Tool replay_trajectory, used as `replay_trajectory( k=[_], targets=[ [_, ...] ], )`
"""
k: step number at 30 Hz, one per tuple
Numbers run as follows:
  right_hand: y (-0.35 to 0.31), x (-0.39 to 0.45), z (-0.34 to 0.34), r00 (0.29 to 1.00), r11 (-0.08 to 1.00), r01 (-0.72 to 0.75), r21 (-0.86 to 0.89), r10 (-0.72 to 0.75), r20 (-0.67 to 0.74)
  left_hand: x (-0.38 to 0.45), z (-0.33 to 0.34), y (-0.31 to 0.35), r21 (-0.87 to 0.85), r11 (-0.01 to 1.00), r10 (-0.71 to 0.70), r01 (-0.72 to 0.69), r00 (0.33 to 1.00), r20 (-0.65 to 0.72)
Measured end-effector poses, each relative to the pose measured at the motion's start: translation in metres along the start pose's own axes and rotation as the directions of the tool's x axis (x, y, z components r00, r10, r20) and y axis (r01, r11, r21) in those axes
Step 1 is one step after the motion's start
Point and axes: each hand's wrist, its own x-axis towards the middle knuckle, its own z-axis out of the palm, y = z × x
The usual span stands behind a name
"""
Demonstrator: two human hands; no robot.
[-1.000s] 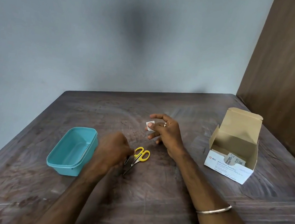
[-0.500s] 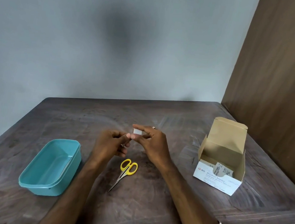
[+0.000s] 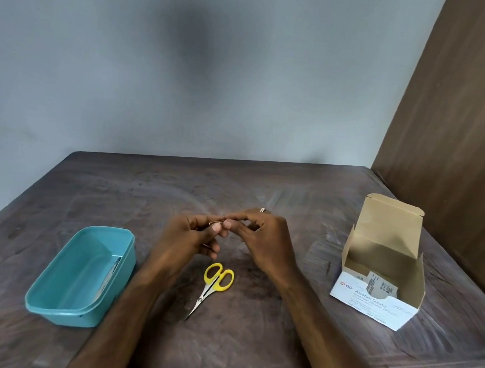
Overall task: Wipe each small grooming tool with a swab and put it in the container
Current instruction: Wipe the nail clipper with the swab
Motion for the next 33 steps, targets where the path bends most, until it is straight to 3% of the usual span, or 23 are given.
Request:
replay_trajectory(
  k=[11, 19, 26, 33],
  targets=[
    [0.001, -0.001, 0.003, 0.993, 0.986, 0.117, -0.121, -0.114, 0.036, -0.004, 0.008, 0.000, 0.065, 0.997, 0.054, -0.046, 0.989, -0.134],
    [-0.003, -0.003, 0.002, 0.983, 0.956, 0.185, -0.226, -0.179, 0.047, -0.004, 0.002, 0.001, 0.099, 0.995, 0.032, -0.022, 0.994, -0.103],
    [-0.004, -0.003, 0.006, 0.999, 0.996, 0.034, 0.085, -0.035, 0.010, -0.004, 0.002, 0.003, -0.031, 0.999, -0.027, 0.024, 0.994, -0.104],
    [-0.005, -0.005, 0.012, 0.998, 0.964, -0.002, 0.266, -0.014, 0.060, -0.004, 0.000, 0.004, -0.109, 0.989, -0.113, 0.100, 0.986, -0.122]
  ],
)
